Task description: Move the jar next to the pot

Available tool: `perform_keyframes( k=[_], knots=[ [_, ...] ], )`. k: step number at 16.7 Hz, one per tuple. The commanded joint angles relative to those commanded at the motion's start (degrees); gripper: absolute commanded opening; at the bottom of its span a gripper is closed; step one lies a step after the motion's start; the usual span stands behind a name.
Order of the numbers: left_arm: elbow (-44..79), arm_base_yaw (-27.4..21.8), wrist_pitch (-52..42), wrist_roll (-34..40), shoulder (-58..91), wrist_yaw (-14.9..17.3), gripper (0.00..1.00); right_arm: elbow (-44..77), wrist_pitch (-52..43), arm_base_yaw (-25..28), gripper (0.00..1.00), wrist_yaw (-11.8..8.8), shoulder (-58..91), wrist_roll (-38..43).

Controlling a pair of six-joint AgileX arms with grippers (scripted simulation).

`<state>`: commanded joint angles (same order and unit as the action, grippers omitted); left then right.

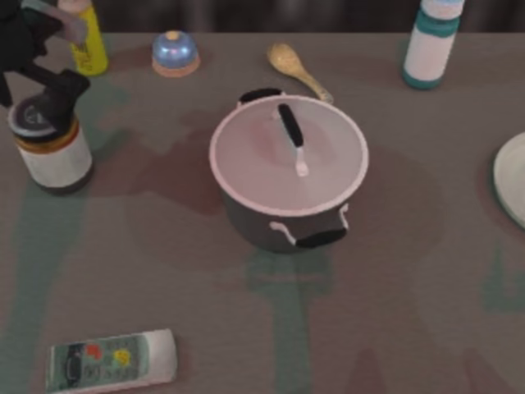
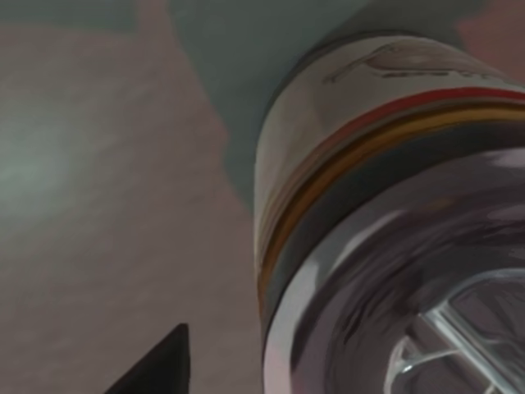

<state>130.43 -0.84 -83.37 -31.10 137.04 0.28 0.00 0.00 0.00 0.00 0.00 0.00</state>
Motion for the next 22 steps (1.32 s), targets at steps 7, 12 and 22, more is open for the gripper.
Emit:
perform_keyframes(
  k=[7, 12, 22],
  knots=[
    [-2.55, -0.13, 2.48, 0.16, -0.22, 0.00, 1.00, 0.00, 0.00, 0.00, 1.00, 0.00, 0.00, 0.00],
    [-11.64, 0.06, 11.28, -0.05, -0.38, 0.00, 1.00, 0.00, 0.00, 0.00, 1.00, 0.00, 0.00, 0.00],
    [-11.97, 0.07, 11.61, -0.07, -0.36, 0.00, 0.55, 0.00, 0.00, 0.00, 1.00, 0.00, 0.00, 0.00]
  ],
)
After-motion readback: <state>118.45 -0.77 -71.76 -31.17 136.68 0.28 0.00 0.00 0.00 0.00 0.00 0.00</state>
